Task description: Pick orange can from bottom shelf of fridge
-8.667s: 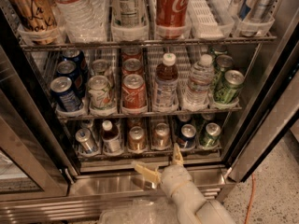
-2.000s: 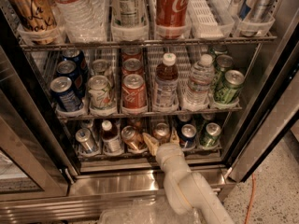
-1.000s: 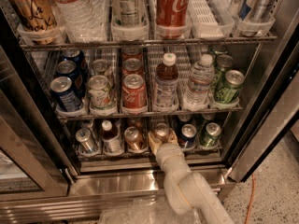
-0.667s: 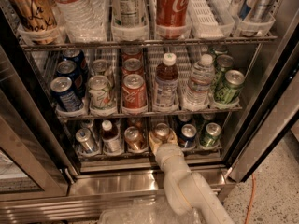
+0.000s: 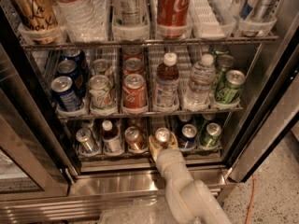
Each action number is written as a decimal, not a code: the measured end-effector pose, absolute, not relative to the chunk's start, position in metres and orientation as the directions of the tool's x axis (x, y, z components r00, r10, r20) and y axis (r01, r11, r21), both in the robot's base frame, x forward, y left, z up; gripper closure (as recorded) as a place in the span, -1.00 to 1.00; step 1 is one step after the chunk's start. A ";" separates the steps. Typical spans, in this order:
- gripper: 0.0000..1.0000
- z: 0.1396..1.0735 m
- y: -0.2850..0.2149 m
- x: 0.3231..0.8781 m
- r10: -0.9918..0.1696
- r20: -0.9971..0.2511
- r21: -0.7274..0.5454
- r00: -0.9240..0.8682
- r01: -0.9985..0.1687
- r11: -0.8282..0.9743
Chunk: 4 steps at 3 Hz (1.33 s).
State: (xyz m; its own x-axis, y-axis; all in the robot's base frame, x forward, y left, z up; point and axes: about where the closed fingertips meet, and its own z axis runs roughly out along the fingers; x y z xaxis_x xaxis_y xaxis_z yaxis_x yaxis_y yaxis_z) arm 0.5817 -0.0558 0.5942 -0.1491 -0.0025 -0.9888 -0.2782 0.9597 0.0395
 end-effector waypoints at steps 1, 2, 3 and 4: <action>1.00 0.594 -0.056 0.582 -0.003 -0.989 0.040 -0.149 -0.278 0.960; 1.00 0.610 -0.045 0.571 -0.020 -0.991 0.021 -0.133 -0.300 0.954; 1.00 0.610 -0.045 0.571 -0.020 -0.991 0.021 -0.133 -0.300 0.954; 1.00 0.640 -0.037 0.566 -0.051 -0.994 -0.019 -0.093 -0.318 0.948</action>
Offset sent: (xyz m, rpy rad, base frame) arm -0.0302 0.0270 0.0420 -0.0388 -0.0437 0.0583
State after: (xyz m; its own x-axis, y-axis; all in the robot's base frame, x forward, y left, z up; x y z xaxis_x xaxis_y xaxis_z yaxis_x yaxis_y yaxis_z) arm 0.5656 -0.0371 0.6401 -0.0932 -0.0513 -0.9943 -0.3180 0.9479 -0.0191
